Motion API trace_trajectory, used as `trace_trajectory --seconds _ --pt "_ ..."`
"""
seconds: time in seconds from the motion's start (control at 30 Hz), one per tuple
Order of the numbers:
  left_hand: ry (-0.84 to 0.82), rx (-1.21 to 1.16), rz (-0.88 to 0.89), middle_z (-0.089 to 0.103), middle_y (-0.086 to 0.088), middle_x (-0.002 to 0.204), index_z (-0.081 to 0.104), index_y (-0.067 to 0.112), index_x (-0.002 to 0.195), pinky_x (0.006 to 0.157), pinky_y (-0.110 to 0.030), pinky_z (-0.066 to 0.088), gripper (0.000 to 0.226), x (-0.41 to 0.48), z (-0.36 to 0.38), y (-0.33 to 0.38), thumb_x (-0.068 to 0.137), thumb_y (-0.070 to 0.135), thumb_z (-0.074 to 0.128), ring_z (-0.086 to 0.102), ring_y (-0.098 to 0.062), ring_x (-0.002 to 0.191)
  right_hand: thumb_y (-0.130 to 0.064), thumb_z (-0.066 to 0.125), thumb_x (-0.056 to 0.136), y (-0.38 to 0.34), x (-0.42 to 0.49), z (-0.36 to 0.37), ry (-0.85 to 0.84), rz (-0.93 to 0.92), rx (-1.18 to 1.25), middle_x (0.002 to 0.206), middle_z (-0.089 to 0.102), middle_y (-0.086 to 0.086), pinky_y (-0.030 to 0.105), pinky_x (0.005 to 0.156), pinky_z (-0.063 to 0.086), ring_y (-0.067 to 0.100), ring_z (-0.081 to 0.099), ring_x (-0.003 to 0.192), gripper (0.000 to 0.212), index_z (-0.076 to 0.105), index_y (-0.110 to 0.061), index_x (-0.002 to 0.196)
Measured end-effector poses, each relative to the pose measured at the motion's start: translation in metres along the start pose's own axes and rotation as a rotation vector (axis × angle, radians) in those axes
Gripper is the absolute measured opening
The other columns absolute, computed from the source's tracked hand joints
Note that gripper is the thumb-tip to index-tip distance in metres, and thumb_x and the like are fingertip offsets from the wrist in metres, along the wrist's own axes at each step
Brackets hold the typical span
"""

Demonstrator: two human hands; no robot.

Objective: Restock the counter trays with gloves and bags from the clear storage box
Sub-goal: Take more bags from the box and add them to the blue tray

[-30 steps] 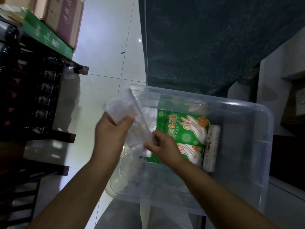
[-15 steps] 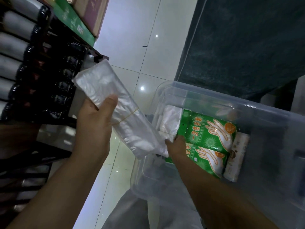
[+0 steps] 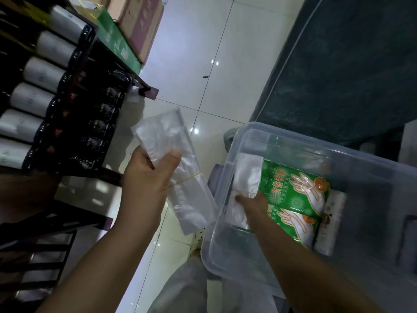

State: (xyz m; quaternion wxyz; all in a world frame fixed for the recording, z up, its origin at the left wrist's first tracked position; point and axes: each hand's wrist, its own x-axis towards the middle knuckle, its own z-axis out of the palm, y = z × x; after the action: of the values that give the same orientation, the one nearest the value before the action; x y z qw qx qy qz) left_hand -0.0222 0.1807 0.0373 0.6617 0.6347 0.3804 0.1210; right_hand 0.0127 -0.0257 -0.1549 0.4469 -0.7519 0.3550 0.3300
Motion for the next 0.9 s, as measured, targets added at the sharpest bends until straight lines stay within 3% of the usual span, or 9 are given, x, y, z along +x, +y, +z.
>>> trace_trajectory --seconds 0.1,0.23,0.37,0.47,0.63,0.7,0.77,0.83,0.9 --pt "-0.051 0.056 -0.040 0.073 0.011 0.086 0.066 0.034 0.092 0.057 -0.014 0.051 0.014 -0.010 0.006 0.011 0.079 0.036 0.068 0.070 -0.006 0.078 0.005 0.076 0.068 -0.006 -0.028 -0.031 -0.046 -0.080 0.031 0.100 0.068 0.025 0.047 0.076 0.058 0.036 0.067 0.085 0.046 0.058 0.006 0.111" --pt "-0.201 0.144 -0.095 0.068 0.013 0.090 0.058 0.040 0.094 0.060 -0.016 0.049 0.007 -0.035 0.026 0.031 0.090 0.036 0.053 0.066 0.002 0.079 0.010 0.074 0.067 -0.027 -0.085 -0.082 -0.127 -0.263 0.055 0.085 0.070 0.006 0.022 0.052 0.055 0.017 0.068 0.068 0.043 0.060 -0.010 0.102" --pt "-0.357 0.191 -0.095 0.063 0.009 0.097 0.051 0.037 0.101 0.073 -0.033 0.053 0.009 -0.074 0.060 0.063 0.093 0.033 0.048 0.063 -0.012 0.088 0.006 0.077 0.068 -0.055 -0.156 -0.130 -0.220 -0.421 0.117 0.087 0.075 0.002 0.018 0.057 0.054 0.013 0.072 0.076 0.047 0.060 -0.016 0.106" --pt "-0.404 0.199 -0.023 0.063 0.004 0.097 0.050 0.028 0.106 0.071 -0.032 0.054 0.015 -0.100 0.084 0.086 0.093 0.034 0.049 0.063 -0.015 0.086 -0.001 0.079 0.070 -0.071 -0.207 -0.154 -0.273 -0.520 0.205 0.097 0.075 -0.002 0.019 0.065 0.056 0.014 0.071 0.087 0.049 0.061 -0.020 0.111" --pt "-0.488 0.156 0.127 0.059 0.010 0.096 0.049 0.039 0.096 0.069 -0.025 0.051 0.006 -0.159 0.117 0.127 0.092 0.042 0.046 0.062 -0.010 0.086 -0.018 0.084 0.066 -0.064 -0.276 -0.202 -0.175 -0.611 0.374 0.107 0.072 0.000 0.036 0.078 0.058 0.018 0.069 0.096 0.050 0.061 -0.030 0.110" --pt "-0.511 0.124 0.186 0.053 0.003 0.108 0.049 0.039 0.088 0.085 -0.038 0.052 0.003 -0.181 0.130 0.141 0.091 0.038 0.051 0.057 -0.019 0.101 -0.022 0.080 0.072 -0.054 -0.296 -0.223 -0.122 -0.627 0.438 0.105 0.072 -0.003 0.031 0.072 0.059 0.018 0.070 0.094 0.040 0.061 -0.035 0.105" --pt "-0.580 0.083 0.187 0.042 0.003 0.121 0.053 0.035 0.094 0.098 -0.048 0.045 0.005 -0.202 0.144 0.155 0.090 0.033 0.054 0.050 -0.023 0.113 -0.036 0.076 0.076 -0.040 -0.312 -0.243 -0.083 -0.605 0.533 0.105 0.072 0.002 0.032 0.072 0.059 0.022 0.070 0.095 0.034 0.061 -0.032 0.106" --pt "-0.687 0.050 0.168 0.039 -0.001 0.128 0.053 0.026 0.107 0.100 -0.051 0.044 0.018 -0.226 0.159 0.162 0.090 0.030 0.056 0.052 -0.025 0.113 -0.053 0.060 0.081 -0.022 -0.326 -0.261 0.001 -0.595 0.577 0.121 0.065 0.005 0.041 0.088 0.055 0.024 0.064 0.108 0.048 0.055 -0.029 0.122" --pt "-0.780 0.043 0.203 0.042 -0.007 0.124 0.055 0.016 0.106 0.098 -0.053 0.045 0.020 -0.251 0.172 0.163 0.089 0.026 0.058 0.055 -0.031 0.107 -0.065 0.044 0.084 -0.003 -0.340 -0.279 0.091 -0.585 0.570 0.135 0.054 0.003 0.047 0.101 0.046 0.021 0.056 0.119 0.063 0.044 -0.028 0.134"
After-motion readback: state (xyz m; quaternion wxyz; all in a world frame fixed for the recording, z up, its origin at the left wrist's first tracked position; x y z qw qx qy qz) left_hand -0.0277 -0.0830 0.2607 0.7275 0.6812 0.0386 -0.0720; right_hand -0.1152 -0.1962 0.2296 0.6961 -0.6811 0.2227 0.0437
